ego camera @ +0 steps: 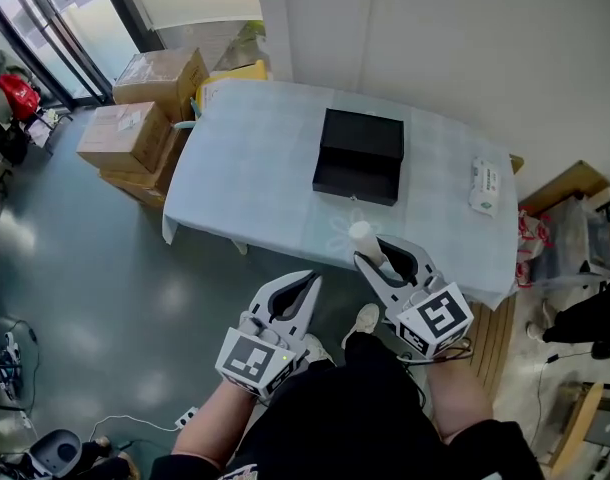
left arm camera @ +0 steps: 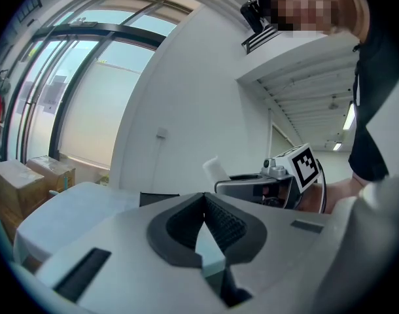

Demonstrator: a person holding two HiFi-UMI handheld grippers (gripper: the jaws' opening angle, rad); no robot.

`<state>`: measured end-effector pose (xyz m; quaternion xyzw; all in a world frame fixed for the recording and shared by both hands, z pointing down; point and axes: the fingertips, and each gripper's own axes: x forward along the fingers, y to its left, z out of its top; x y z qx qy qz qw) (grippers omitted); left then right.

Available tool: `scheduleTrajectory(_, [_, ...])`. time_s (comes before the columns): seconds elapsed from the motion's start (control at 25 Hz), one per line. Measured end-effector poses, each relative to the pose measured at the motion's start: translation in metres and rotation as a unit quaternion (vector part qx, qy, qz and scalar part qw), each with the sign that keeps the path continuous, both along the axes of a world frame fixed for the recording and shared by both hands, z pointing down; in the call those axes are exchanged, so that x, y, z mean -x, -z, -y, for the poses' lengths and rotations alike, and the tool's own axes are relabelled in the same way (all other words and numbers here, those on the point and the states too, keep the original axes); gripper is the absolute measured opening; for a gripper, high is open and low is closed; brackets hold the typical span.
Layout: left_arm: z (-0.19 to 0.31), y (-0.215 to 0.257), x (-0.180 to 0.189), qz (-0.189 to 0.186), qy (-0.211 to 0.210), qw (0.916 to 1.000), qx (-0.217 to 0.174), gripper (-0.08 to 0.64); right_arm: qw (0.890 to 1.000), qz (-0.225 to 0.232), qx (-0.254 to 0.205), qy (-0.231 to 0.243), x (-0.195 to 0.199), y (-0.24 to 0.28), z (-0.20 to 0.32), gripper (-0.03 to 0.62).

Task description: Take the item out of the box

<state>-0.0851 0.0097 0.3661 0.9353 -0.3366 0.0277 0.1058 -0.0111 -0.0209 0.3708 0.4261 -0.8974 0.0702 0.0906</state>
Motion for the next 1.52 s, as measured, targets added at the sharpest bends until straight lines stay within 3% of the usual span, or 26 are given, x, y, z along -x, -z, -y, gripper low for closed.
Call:
scheduleTrajectory(0.6, [-0.024, 0.014, -0.031, 0.006, 0.003, 0.9998, -0.017, 0.008, 0.999, 0.020, -0.023, 0.015, -0.027, 0.028, -0.039, 0.140])
scheduleTrajectory(1.52, [-0.059, 0.023, -0.113, 0.008, 0.067, 0.9976, -0.014, 0.008, 0.995, 0.035, -0.026, 0.094, -0.095, 0.035, -0.081, 0.140])
